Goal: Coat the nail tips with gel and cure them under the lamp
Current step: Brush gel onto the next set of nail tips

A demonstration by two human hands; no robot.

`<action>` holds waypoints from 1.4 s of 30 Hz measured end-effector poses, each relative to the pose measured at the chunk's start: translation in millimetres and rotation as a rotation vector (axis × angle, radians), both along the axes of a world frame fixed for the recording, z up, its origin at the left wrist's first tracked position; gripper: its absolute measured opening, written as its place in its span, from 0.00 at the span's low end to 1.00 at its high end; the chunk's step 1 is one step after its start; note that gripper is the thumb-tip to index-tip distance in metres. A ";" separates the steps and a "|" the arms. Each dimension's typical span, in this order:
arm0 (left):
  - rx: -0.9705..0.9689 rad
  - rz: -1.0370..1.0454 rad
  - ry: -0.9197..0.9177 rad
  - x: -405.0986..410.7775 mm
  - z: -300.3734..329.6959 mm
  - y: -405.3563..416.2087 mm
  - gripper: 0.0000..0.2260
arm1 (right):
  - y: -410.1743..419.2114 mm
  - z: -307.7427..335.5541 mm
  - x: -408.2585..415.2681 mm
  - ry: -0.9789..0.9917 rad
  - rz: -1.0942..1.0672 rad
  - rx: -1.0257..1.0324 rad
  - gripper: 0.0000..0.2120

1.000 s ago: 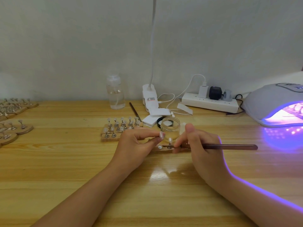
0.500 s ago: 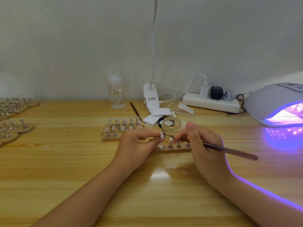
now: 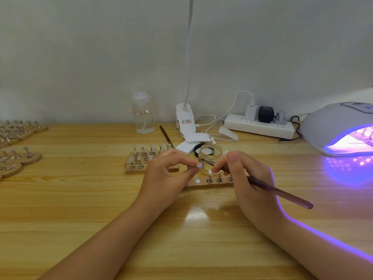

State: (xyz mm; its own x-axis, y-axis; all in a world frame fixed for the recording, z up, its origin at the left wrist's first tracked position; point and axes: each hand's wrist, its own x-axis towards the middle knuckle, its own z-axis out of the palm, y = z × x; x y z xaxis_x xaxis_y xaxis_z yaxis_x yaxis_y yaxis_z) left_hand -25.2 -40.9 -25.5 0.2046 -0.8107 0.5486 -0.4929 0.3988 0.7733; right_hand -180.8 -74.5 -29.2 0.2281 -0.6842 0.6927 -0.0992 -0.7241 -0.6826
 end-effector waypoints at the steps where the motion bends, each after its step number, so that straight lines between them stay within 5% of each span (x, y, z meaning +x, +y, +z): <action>1: -0.001 0.006 -0.005 0.1 0.1 0.0 0.11 | 0.5 -0.2 0.3 0.000 0.024 0.008 0.18; 21: -0.018 0.033 -0.043 -1.3 1.0 0.3 0.08 | 2.2 -1.3 0.9 0.011 0.103 0.049 0.23; 27: 0.030 -0.027 -0.024 0.0 3.1 0.8 0.12 | -4.5 0.9 -2.6 -0.220 0.034 0.145 0.19; 42: 0.170 -0.102 -0.023 2.3 -1.0 -2.8 0.11 | -11.5 1.2 -1.4 -0.261 -0.014 0.212 0.19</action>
